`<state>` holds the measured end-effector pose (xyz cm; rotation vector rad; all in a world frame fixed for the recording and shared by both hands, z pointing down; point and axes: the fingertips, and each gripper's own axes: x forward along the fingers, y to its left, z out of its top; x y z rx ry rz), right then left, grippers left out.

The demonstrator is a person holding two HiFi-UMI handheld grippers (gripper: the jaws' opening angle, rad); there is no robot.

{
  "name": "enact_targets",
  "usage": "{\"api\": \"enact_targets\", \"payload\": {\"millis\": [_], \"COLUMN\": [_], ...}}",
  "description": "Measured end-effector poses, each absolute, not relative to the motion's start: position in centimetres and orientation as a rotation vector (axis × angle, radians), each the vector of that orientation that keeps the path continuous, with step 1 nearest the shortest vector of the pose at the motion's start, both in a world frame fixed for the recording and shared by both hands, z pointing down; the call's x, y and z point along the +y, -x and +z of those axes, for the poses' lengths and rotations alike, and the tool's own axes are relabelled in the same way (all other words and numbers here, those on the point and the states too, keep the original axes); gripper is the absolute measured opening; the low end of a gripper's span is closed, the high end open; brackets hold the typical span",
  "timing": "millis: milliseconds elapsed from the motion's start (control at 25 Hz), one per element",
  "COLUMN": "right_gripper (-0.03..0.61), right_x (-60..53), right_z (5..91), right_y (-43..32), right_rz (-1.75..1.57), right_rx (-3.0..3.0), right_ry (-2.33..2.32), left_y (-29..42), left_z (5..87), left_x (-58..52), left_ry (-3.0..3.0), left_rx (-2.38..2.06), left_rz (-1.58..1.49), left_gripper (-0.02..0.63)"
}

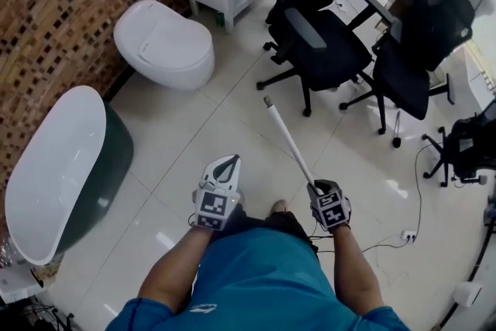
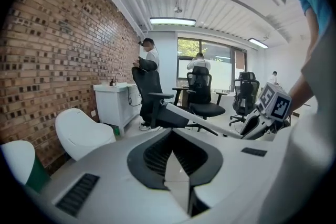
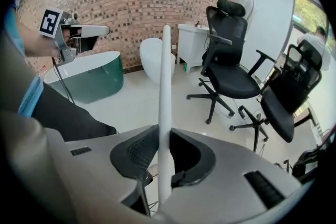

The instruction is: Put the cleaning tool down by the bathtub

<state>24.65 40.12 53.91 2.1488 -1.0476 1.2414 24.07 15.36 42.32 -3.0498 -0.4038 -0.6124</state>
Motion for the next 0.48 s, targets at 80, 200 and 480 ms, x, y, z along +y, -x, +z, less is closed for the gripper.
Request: {"api": "enact_targets", "payload": {"millis": [80,200,480], "right_gripper": [0.089,0.089,0.089], "right_x": [39.1,37.3,32.0], "right_z": [52.7,51.3,49.5], "right_y": [-24.6,-24.7,-25.2], "right_rz": [1.198,1.137,0.983], "right_rx": [-1.057,-1.069,-1.194], "right_ry": [-2.142,-2.150,-2.089], "left_y": [-23.8,-23.4,-20.5], "left_z": [41.1,39.9,39.1], "left_x": [14.0,12.5,9.1], "left_ry": [3.046,3.032,3.039], "left_rx": [-0.375,-0.353,-0.190], "left_rz": [-0.589,-0.556,-0.547], "left_gripper": [0.000,0.000,0.000]}}
